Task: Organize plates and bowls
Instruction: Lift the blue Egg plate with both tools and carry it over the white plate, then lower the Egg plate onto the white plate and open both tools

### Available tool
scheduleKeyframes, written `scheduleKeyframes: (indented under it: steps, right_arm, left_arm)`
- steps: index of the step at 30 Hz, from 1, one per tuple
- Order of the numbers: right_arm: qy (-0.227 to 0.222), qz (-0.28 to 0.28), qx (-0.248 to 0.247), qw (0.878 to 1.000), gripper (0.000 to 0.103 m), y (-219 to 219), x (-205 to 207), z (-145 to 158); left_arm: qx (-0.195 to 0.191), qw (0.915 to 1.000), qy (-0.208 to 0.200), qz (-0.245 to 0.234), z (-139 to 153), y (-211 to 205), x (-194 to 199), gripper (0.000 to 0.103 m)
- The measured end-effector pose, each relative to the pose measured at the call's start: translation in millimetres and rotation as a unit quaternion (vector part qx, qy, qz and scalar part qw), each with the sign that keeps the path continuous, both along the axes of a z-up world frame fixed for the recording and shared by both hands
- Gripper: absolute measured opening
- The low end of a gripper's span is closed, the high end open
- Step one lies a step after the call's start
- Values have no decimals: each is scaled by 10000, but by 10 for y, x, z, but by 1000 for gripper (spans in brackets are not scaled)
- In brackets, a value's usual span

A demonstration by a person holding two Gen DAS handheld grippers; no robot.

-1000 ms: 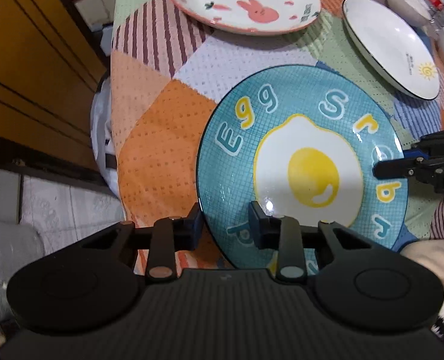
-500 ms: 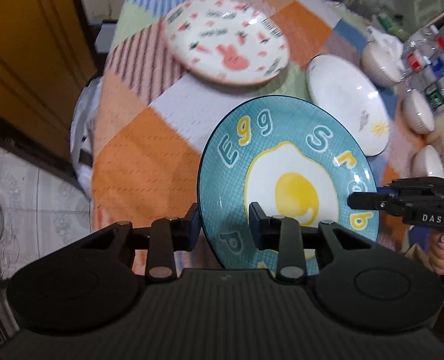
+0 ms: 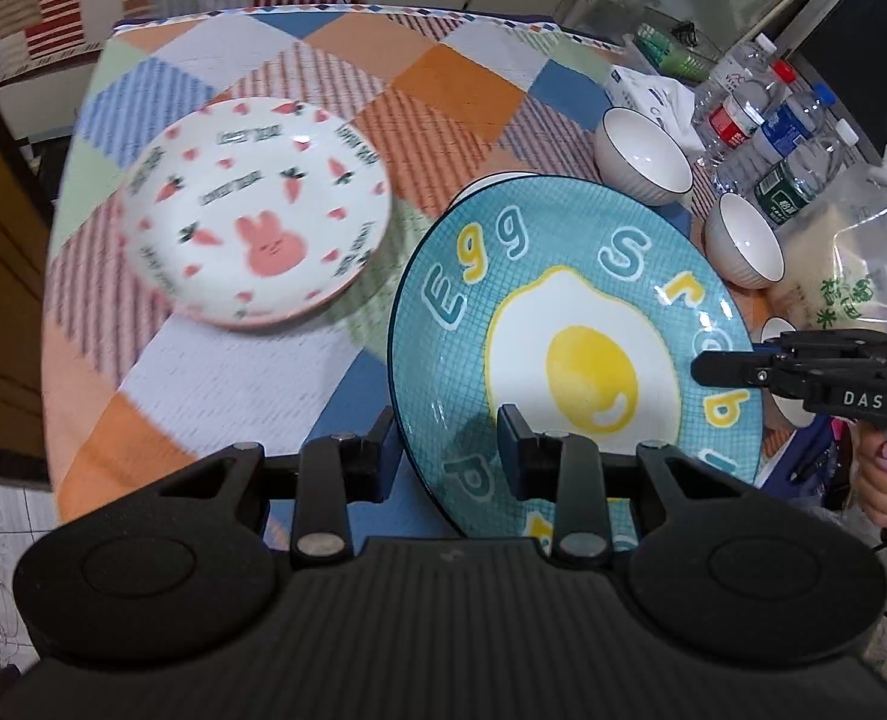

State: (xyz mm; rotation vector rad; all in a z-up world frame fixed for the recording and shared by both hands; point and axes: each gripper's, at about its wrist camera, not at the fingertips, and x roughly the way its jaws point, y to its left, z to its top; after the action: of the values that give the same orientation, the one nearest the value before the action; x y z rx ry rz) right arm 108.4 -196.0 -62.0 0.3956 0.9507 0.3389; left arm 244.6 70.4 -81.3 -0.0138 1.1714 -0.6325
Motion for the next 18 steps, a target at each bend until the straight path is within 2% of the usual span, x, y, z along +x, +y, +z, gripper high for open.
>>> scheduleKeyframes:
  steps: [5,11,18]
  right_arm:
    - [271,-197,-10,9994,17,-236,146,-84]
    - [457,-318,-114,9984,17,-433,350,-240]
    - [739,-509,-164,9958,17,-655,650,-483]
  left_arm:
    - [-82,9994,327,-58,-158,-242,226,31]
    - [127,9987,488,-21,-410,-525,418,31]
    - [153,9968,786,74,-684,-704,573,31]
